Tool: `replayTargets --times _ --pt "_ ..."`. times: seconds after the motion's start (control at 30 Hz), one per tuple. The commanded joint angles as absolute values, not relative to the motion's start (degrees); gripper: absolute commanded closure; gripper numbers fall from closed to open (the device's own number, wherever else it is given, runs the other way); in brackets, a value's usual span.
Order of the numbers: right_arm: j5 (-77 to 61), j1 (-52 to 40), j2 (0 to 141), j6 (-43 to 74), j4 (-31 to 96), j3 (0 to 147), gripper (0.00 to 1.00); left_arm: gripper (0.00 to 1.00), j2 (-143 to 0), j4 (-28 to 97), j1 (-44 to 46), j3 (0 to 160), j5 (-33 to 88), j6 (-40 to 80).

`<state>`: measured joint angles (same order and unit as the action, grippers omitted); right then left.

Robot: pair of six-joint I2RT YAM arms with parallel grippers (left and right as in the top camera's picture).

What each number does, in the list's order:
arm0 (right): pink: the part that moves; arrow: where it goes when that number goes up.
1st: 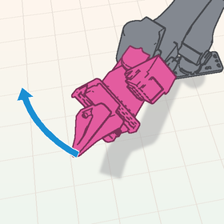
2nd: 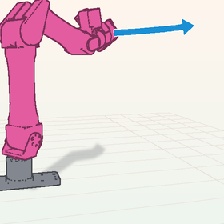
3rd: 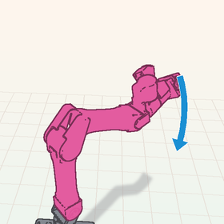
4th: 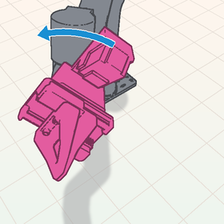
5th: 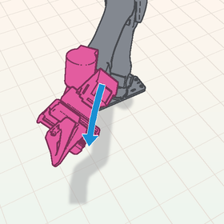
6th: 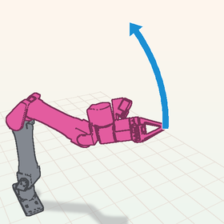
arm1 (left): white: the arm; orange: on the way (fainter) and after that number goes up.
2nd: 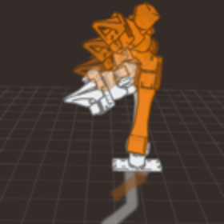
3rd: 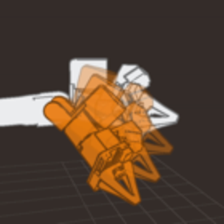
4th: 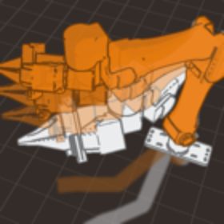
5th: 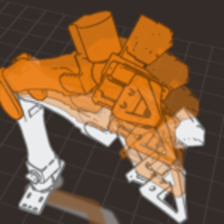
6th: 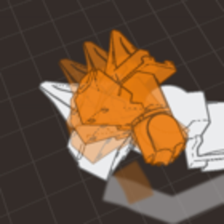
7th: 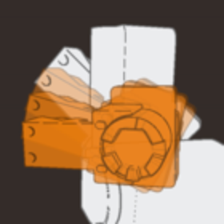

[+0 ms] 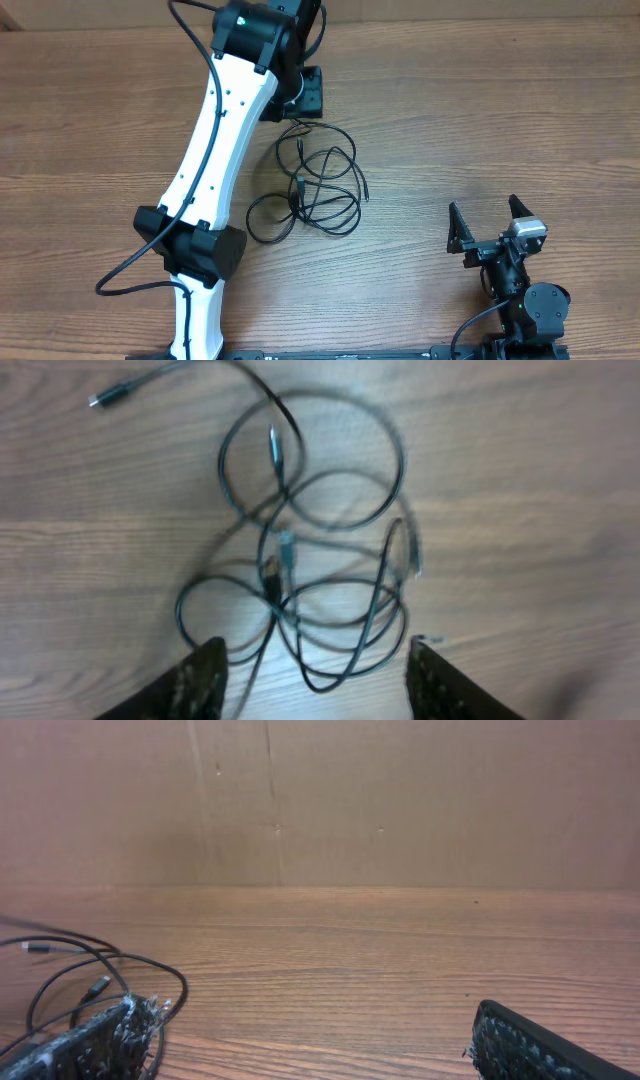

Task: Untangle cables
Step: 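Lower the left gripper back into the loosened cable pile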

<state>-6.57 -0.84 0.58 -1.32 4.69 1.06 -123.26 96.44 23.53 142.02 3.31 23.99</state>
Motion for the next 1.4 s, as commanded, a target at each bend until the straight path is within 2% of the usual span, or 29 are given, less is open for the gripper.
replayTargets --times 0.0,0.1,0.2,0.33,0.5,0.7,0.93,1.0,1.07,1.23,1.37 --pt "-6.0 -0.8 0.2 -1.8 4.4 0.5 0.00 0.41 -122.1 96.8 24.8 134.0 2.2 21.8" --pt "-6.0 -0.8 0.2 -1.8 4.4 0.5 0.00 0.37 -122.1 96.5 24.3 128.2 0.1 21.8" --pt "-6.0 -0.8 0.2 -1.8 4.4 0.5 0.00 0.39 -122.1 94.4 23.3 124.2 1.2 21.3" --pt "-6.0 -0.8 0.2 -1.8 4.4 0.5 0.00 0.38 -122.1 91.6 23.2 120.1 8.2 12.6" --pt "-6.0 -0.8 0.2 -1.8 4.4 0.5 0.00 0.21 -122.1 89.5 23.2 115.7 3.8 12.4" --pt "-6.0 -0.8 0.2 -1.8 4.4 0.5 0.00 0.18 -122.1 83.4 23.1 110.4 -1.3 12.8" --pt "-6.0 -0.8 0.2 -1.8 4.4 0.5 0.00 0.25 -122.2 79.4 23.1 103.3 -2.7 13.5" --pt "-6.0 -0.8 0.2 -1.8 4.4 0.5 0.00 0.29 -122.2 77.1 23.0 101.3 -4.1 14.4" --pt "-6.0 -0.8 0.2 -1.8 4.4 0.5 0.00 0.39 -122.2 74.7 22.7 99.3 -3.4 14.4" --pt "-6.0 -0.8 0.2 -1.8 4.4 0.5 0.00 0.41 -122.2 70.3 21.3 94.7 -6.0 14.4" --pt "-6.0 -0.8 0.2 -1.8 4.4 0.5 0.00 0.37 -122.2 66.6 19.3 91.7 -9.5 14.4"
